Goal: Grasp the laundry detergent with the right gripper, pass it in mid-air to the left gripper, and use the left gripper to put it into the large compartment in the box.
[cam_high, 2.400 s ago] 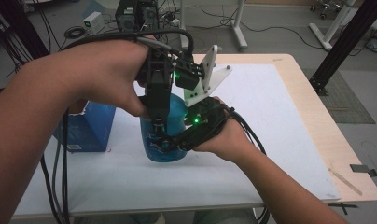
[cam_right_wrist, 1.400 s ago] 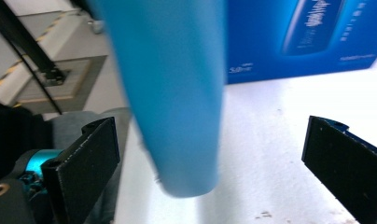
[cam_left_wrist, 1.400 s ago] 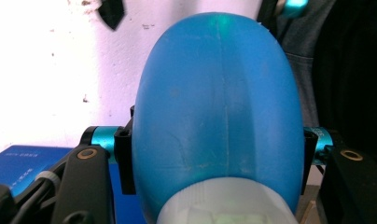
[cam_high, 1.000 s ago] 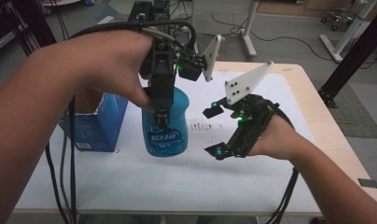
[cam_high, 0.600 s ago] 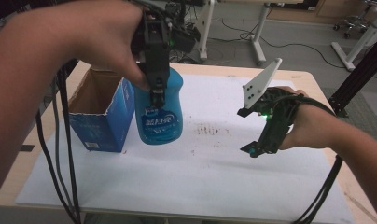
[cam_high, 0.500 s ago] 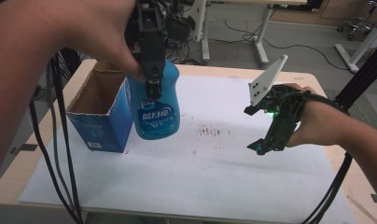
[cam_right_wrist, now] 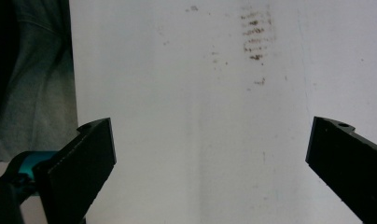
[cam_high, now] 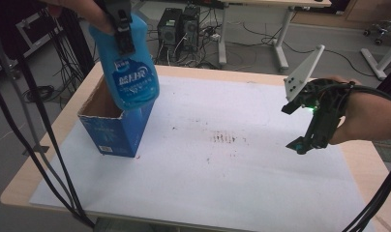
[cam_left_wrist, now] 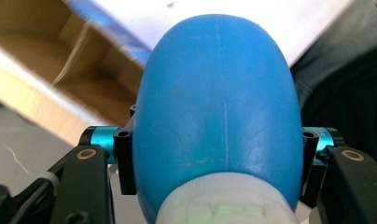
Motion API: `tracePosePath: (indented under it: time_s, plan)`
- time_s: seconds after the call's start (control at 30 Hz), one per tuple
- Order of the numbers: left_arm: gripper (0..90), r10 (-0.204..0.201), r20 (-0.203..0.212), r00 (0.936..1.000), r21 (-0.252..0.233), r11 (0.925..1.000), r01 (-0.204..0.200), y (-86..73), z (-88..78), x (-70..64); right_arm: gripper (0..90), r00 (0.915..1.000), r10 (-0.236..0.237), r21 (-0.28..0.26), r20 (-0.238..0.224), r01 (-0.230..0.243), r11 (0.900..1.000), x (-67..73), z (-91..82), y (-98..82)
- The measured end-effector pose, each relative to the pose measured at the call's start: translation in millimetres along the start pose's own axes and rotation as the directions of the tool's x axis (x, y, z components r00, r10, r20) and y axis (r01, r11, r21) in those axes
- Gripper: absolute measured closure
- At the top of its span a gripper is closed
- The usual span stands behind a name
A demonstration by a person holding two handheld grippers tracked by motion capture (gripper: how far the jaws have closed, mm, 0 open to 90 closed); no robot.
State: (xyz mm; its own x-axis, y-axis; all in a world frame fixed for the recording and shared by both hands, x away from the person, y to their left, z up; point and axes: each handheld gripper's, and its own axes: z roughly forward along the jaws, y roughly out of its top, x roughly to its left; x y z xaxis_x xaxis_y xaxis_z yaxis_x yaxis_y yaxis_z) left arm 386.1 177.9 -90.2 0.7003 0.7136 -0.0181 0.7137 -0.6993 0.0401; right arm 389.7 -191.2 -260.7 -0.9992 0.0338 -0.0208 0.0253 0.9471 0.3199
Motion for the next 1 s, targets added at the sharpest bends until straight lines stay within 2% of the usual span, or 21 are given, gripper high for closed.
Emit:
tracePosePath:
  time_s: [0.07,0.13,0.23,0.37,0.4,0.47,0.57,0.67,0.77,0.87,1.0]
  plan:
    - [38.4,-0.062,-0.023,0.9978,0.0,0.9981,0.062,-5.2,-1.9,11.4,0.5,1.0,0.004,0.012,0.005,-0.004,1.0,-0.7,-3.2,-2.2]
    - [38.4,-0.128,-0.048,0.9906,-0.003,0.9917,0.128,-9.9,-3.3,22.4,0.6,0.9999,0.012,0.016,0.01,-0.012,1.0,-1.2,-6.4,-4.3]
    - [38.4,-0.23,-0.079,0.9699,0.001,0.9729,0.231,-15.8,-2.5,36.4,0.6,0.9996,0.02,0.022,0.018,-0.02,1.0,-2.2,-9.4,-6.7]
    - [38.4,-0.327,-0.104,0.9391,-0.01,0.9445,0.328,-20.1,2.1,49.4,0.6,0.9994,0.029,0.031,0.02,-0.029,0.999,-3.2,-8.0,-7.9]
    - [38.4,-0.343,-0.104,0.9336,-0.008,0.9389,0.344,-20.7,4.3,52.0,0.6,0.9994,0.029,0.037,0.021,-0.03,0.999,-3.3,-7.4,-7.7]
    - [38.4,-0.356,-0.097,0.9292,0.003,0.9336,0.358,-21.2,9.7,55.8,0.6,0.9993,0.027,0.036,0.024,-0.028,0.999,-3.8,-5.6,-7.1]
    - [38.4,-0.366,-0.079,0.9272,0.014,0.9295,0.368,-21.0,18.8,60.3,0.6,0.9993,0.03,0.039,0.022,-0.031,0.999,-4.1,-3.7,-6.4]
    - [38.4,-0.366,-0.075,0.9276,0.021,0.9294,0.369,-20.1,25.5,62.1,0.6,0.9993,0.031,0.04,0.022,-0.032,0.999,-4.4,-1.6,-6.1]
    - [38.4,-0.36,-0.072,0.93,0.043,0.9304,0.364,-17.7,40.0,65.8,0.6,0.9991,0.036,0.043,0.021,-0.037,0.998,-3.9,1.2,-5.9]
    - [38.4,-0.345,-0.068,0.9363,0.059,0.9354,0.349,-16.3,53.0,69.6,0.6,0.999,0.039,0.043,0.021,-0.04,0.998,-3.1,3.3,-6.2]
    - [38.4,-0.288,-0.06,0.9556,0.085,0.9524,0.293,-13.5,75.0,72.4,0.6,0.9989,0.043,0.048,0.019,-0.044,0.998,-3.1,6.1,-7.5]
